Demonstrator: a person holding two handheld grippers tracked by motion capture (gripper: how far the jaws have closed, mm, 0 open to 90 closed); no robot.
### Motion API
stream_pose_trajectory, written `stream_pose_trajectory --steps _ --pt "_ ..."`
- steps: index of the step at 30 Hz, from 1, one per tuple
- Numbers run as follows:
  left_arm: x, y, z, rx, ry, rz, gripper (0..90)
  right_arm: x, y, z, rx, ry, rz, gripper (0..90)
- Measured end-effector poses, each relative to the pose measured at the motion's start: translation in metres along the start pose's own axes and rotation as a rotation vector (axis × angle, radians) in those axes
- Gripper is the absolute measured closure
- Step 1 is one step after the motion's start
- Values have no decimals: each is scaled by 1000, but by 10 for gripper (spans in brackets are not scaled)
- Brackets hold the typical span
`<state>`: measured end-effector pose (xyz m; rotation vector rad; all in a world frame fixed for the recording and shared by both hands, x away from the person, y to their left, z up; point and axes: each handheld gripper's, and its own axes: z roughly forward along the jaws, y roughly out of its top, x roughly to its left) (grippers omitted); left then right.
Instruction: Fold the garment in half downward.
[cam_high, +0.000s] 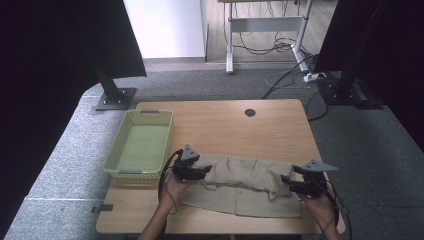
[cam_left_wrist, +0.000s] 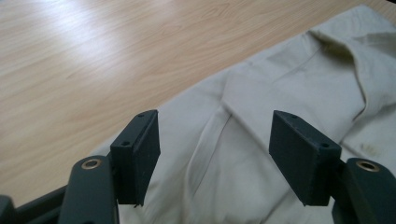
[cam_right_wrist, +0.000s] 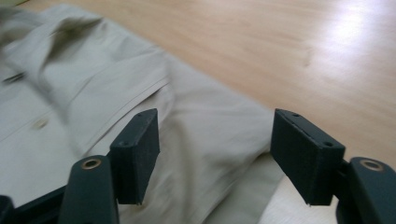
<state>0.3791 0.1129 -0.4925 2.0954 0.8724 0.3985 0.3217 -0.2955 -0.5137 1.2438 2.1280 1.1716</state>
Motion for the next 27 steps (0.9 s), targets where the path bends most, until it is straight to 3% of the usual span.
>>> stream_pose_trajectory --steps 2,11,13,14,15,18,19,20,21,22,25,27 --pt "-5 9 10 10 -24 -8 327 -6 5 6 3 -16 17 298" --pt "-18 32 50 76 -48 -32 349 -17 9 37 42 -66 35 265" --pt "-21 33 61 103 -30 -42 365 -19 2 54 78 -76 40 253" --pt "-21 33 61 103 -30 -42 395 -19 2 54 78 -76 40 253" --pt "-23 33 69 151 18 -9 395 -20 1 56 87 -77 39 249" --pt "-24 31 76 189 13 -1 593 -22 -4 60 101 -68 55 238" --pt "-24 31 76 189 13 -1 593 -23 -5 61 107 -66 57 238" --pt "-27 27 81 224 15 42 593 -23 -5 61 107 -66 57 232" --pt "-28 26 80 221 21 57 779 -23 -9 64 129 -58 58 218" --pt "-28 26 78 217 26 70 822 -23 -10 64 120 -59 57 218" --pt "-29 28 72 193 27 86 869 -22 -11 64 116 -63 56 220" --pt "-31 30 59 142 13 96 872 -21 -10 64 124 -75 48 220"
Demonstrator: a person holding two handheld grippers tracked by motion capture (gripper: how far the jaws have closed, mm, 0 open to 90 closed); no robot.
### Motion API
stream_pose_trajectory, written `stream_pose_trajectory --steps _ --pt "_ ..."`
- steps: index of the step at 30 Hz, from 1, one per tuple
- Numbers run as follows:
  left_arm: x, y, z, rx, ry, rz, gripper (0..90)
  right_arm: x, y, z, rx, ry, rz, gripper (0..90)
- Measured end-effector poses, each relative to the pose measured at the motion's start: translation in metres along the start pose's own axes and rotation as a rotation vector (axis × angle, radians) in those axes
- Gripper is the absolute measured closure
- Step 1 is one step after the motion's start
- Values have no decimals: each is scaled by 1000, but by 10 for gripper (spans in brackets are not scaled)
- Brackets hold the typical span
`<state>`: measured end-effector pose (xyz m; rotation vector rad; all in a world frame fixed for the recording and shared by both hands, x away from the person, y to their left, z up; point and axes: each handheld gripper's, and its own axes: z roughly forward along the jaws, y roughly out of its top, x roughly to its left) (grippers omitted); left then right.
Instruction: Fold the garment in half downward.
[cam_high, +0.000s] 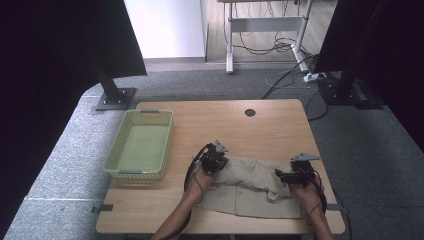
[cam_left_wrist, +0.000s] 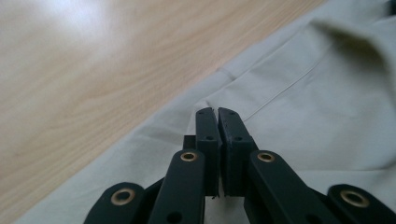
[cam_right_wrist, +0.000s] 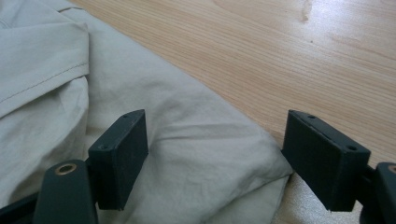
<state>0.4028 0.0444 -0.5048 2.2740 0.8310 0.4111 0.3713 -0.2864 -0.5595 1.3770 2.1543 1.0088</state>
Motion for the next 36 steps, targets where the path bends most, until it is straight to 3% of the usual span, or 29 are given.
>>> stream_pose_trajectory --steps 2,3,5,6,11,13,20,28,32,36 --pt "-3 0 -12 -46 -13 18 872 1 0 0 1 -4 0 221" --pt "-8 -1 -26 -96 -27 35 871 1 0 0 1 -5 0 221" --pt "-8 -1 -26 -96 -27 35 871 0 0 0 0 -4 1 221" --pt "-13 -8 -42 -146 -71 64 871 0 0 0 0 -4 1 222" --pt "-22 -24 -59 -183 -100 86 865 0 0 1 -4 -1 -2 222" --pt "-29 -39 -66 -203 -142 89 864 0 0 1 -4 -1 -2 221" --pt "-46 -67 -67 -195 -205 115 854 0 -1 1 -9 -2 -2 222" --pt "-61 -95 -46 -127 -262 110 822 0 -1 1 -13 -6 1 222" --pt "-62 -98 -42 -124 -276 86 802 0 -1 2 -15 -7 1 222" --pt "-59 -92 -51 -143 -287 58 663 0 -1 2 -18 -7 2 221"
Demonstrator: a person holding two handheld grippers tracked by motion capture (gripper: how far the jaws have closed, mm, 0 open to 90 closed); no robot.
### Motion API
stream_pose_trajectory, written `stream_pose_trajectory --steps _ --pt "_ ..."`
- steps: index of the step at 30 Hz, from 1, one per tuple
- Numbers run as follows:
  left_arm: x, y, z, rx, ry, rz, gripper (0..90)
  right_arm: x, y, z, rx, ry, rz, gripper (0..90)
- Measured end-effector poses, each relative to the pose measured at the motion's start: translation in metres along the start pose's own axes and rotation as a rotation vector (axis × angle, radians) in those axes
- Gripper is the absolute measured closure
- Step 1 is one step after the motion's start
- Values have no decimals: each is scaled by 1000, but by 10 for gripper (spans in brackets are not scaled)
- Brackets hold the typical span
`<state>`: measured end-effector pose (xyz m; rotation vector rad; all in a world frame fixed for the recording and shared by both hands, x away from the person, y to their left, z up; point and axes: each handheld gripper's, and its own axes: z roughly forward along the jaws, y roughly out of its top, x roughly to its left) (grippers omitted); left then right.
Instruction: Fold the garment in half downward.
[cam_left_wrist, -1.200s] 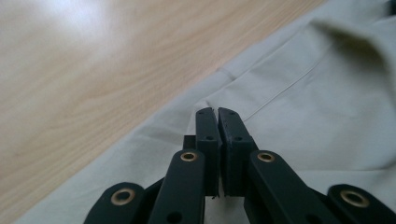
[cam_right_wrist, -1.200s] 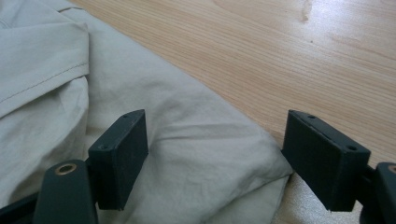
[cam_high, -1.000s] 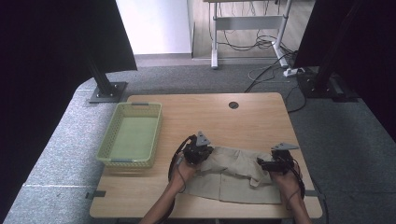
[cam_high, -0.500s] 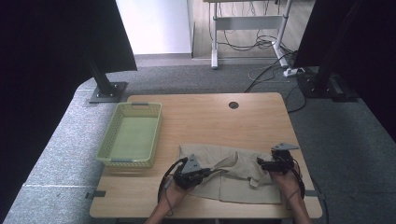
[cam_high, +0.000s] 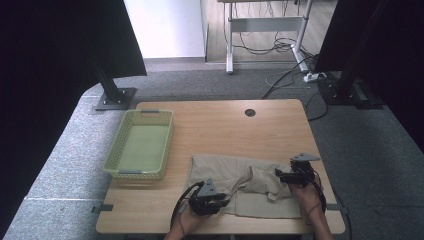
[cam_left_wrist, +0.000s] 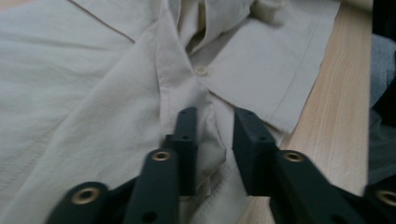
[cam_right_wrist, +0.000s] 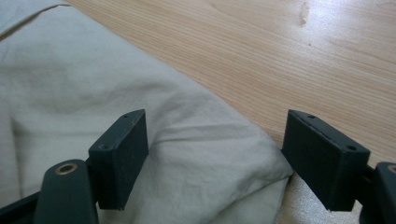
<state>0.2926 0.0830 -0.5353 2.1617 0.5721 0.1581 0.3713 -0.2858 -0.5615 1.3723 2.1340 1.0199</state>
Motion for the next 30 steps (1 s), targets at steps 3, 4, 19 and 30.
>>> stream_pose_trajectory --steps 3,4,19,30 --pt "2 15 -15 -35 15 4 547 0 0 0 -1 -1 0 221" --pt "2 15 -15 -35 15 4 518 0 0 0 -1 -1 0 221" --pt "104 43 0 37 272 -161 202 0 0 0 -2 2 -1 220" --pt "125 18 30 88 330 -151 158 -1 0 1 -1 13 0 198"
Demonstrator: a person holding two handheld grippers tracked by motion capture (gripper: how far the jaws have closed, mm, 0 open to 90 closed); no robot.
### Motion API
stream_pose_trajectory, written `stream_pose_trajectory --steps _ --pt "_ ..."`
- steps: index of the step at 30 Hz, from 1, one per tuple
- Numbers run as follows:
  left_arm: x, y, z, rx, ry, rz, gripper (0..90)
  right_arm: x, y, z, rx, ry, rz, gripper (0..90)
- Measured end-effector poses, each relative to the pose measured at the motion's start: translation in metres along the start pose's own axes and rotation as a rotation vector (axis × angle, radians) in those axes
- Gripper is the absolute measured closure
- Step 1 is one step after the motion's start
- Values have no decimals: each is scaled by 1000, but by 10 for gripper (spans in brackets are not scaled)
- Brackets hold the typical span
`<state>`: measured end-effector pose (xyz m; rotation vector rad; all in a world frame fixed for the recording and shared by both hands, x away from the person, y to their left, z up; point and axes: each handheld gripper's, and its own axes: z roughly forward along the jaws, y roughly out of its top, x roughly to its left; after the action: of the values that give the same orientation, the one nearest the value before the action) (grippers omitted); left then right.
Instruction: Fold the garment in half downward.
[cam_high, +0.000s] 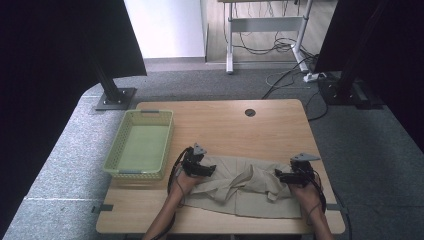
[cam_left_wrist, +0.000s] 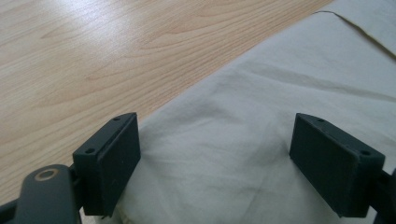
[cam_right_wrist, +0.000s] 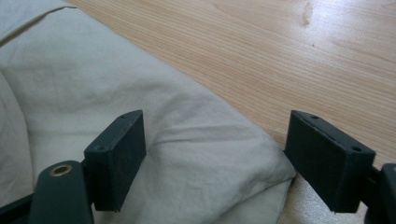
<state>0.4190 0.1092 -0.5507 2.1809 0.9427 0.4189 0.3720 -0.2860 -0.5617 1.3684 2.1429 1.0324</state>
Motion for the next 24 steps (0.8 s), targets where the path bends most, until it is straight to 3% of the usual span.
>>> stream_pose_trajectory --steps 5,6,10,12,15,18,22,24 --pt "0 -2 1 -17 -6 -14 132 0 2 -1 12 10 28 186" --pt "-1 -4 2 -30 1 -16 131 -2 9 -3 15 31 48 177" --pt "-1 -4 2 -31 4 -20 131 -2 12 -3 10 36 49 177" --pt "-2 -4 2 -31 14 -27 131 9 32 5 33 70 17 167" --pt "-3 -5 1 -29 17 -29 133 12 35 9 49 79 4 166" --pt "-3 -6 0 -31 20 -33 133 24 36 15 102 121 -20 165" --pt "-3 -6 0 -31 20 -33 133 26 31 3 84 161 -2 173" --pt "-3 -6 0 -31 20 -33 133 33 26 -14 60 167 -35 175"
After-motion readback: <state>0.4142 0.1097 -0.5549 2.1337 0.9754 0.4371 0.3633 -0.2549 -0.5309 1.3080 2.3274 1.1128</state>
